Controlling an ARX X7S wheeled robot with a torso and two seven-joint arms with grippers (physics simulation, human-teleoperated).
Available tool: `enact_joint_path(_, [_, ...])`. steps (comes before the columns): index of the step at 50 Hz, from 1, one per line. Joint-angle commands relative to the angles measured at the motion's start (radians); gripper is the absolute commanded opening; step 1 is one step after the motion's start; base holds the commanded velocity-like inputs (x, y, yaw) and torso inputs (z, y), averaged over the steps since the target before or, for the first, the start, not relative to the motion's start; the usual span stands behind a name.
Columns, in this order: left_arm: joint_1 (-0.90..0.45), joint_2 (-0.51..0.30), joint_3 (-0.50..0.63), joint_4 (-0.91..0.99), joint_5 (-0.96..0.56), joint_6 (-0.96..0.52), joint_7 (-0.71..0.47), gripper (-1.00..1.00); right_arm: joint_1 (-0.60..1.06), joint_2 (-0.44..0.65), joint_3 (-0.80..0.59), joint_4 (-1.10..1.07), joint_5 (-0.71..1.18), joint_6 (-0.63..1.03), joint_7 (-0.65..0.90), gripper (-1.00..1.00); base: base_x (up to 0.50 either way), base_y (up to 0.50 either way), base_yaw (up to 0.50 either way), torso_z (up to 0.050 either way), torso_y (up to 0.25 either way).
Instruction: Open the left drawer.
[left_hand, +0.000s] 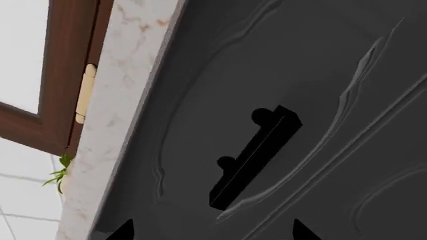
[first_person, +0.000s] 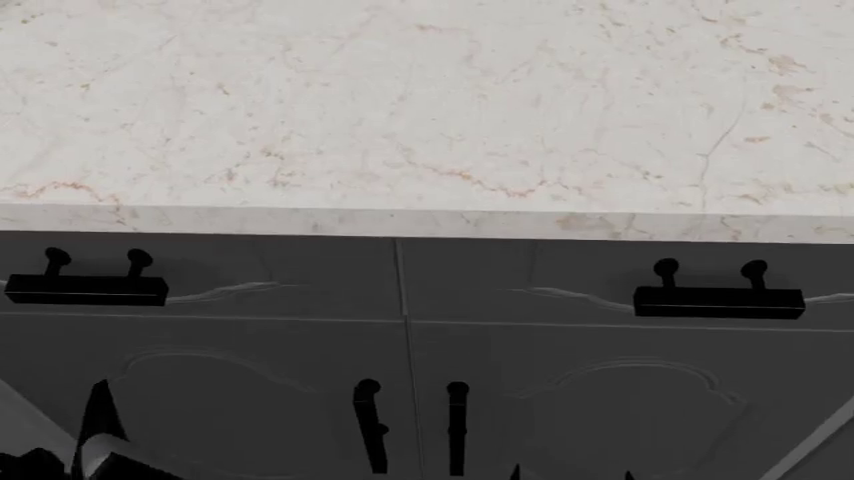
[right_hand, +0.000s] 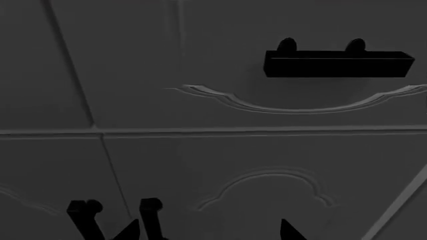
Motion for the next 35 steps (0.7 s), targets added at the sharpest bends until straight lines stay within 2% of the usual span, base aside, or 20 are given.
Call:
enact_joint_path(1, [-0.036,-0.017,0.051,-0.024,0.058,-0.010,0.112,1.00,0.000,-0.015,0.015,-0.012,-0.014,0.024,-0.010,1.00,0.00,0.00,0.00,0.000,0.000])
enact_joint_path(6, [-0.061,-0.032,0.094,-0.066,0.074,-0.001,0.143,1.00,0.000,-0.014,0.014,-0.013,-0.009,0.030,-0.007,1.00,0.00,0.00,0.00,0.000,0.000])
enact_joint_path(35, [-0.211,-0.069,0.178,-0.221,0.099,0.007,0.280,1.00,0.009,-0.009,0.006,-0.008,0.004,0.044,0.009,1.00,0.00,0.00,0.00,0.000,0.000])
